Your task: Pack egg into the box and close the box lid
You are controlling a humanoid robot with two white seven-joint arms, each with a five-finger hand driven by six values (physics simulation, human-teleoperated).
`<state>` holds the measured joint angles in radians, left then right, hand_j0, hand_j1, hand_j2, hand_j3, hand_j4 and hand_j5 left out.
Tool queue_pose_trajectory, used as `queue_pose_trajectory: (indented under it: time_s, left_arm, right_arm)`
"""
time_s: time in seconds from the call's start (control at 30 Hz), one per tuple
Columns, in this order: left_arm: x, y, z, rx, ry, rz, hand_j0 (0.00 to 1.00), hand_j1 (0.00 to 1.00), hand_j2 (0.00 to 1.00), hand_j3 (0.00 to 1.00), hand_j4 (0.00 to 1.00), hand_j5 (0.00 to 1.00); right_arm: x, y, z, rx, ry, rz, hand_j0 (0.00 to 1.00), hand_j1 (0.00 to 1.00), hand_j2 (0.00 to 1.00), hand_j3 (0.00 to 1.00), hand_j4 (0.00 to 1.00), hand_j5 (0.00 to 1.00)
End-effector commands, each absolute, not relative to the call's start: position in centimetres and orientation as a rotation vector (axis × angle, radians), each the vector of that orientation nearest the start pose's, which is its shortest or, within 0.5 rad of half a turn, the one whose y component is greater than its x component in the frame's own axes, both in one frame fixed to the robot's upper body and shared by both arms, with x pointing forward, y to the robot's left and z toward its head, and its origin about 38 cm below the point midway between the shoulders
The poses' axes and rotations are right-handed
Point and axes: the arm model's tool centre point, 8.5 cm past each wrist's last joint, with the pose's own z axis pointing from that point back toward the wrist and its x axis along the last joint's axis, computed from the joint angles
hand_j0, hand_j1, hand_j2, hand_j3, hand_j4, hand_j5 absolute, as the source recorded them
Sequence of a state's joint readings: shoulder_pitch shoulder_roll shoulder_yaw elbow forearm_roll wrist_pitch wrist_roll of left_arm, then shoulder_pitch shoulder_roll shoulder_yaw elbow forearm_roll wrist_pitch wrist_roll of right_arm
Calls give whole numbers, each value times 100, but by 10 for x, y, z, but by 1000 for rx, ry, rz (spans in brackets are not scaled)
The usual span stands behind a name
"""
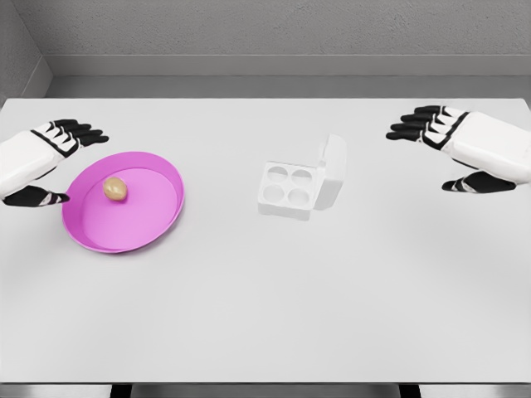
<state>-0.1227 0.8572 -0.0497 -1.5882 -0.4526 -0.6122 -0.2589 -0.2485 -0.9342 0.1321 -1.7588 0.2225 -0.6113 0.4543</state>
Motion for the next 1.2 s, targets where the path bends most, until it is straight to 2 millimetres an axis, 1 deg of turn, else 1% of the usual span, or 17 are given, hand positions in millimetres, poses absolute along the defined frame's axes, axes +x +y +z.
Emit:
queue_pose_trajectory:
  time_s: [0.0,0.17,0.27,0.37,0.43,0.47,0.53,0.63,0.7,0.73,0.8,0.83,0.9,1.03,1.07,1.13,1.17]
  left_arm:
    - [368,396,218,676,-1608,-1691,100,100,100,100,100,100]
    - [370,403,207,617,-1589,-1650,100,100,100,100,100,100]
    - [373,387,193,469,-1566,-1676,100,100,100,100,100,100]
    - [388,367,186,348,-1539,-1721,100,100,100,100,100,100]
    - [401,366,191,338,-1496,-1765,100,100,100,100,100,100]
    - [404,361,194,316,-1467,-1808,100,100,100,100,100,100]
    - [414,339,198,228,-1412,-1921,100,100,100,100,100,100]
    - [439,351,205,296,-1318,-1955,100,100,100,100,100,100]
    - [453,354,219,381,-1272,-2003,100,100,100,100,100,100]
    - [458,354,229,420,-1268,-2020,100,100,100,100,100,100]
    - [462,350,239,440,-1275,-2039,100,100,100,100,100,100]
    - [465,350,237,432,-1257,-2047,100,100,100,100,100,100]
    - [465,352,237,413,-1273,-2020,100,100,100,100,100,100]
    - [464,351,234,368,-1302,-1986,100,100,100,100,100,100]
    - [462,351,231,342,-1300,-1982,97,97,97,97,97,97]
    - [460,350,227,328,-1292,-1986,82,82,82,82,82,82]
    - [460,350,223,321,-1281,-1992,80,80,80,80,80,80]
  right_arm:
    - [361,-341,280,-487,-1730,1878,100,100,100,100,100,100]
    - [362,-346,285,-511,-1712,1892,100,100,100,100,100,100]
    - [362,-347,285,-516,-1716,1883,100,100,100,100,100,100]
    - [364,-350,280,-522,-1696,1883,100,100,100,100,100,100]
    - [371,-363,269,-522,-1660,1834,100,100,100,100,100,100]
    - [373,-362,267,-518,-1670,1819,100,100,100,100,100,100]
    - [377,-371,258,-511,-1642,1789,100,100,100,100,100,100]
    - [385,-360,232,-498,-1646,1747,100,100,100,100,100,100]
    - [390,-367,221,-489,-1615,1718,100,100,100,100,100,100]
    - [392,-363,214,-488,-1612,1715,100,100,100,100,100,100]
    - [394,-355,207,-496,-1610,1722,100,100,100,100,100,100]
    - [394,-356,206,-499,-1603,1726,100,100,100,100,100,100]
    - [398,-369,194,-508,-1540,1714,100,100,100,100,100,100]
    - [399,-375,186,-533,-1484,1735,100,100,100,100,100,100]
    - [400,-376,185,-538,-1476,1737,100,100,100,100,100,100]
    - [401,-377,185,-542,-1471,1741,100,100,100,100,100,100]
    - [401,-376,186,-545,-1470,1747,100,100,100,100,100,100]
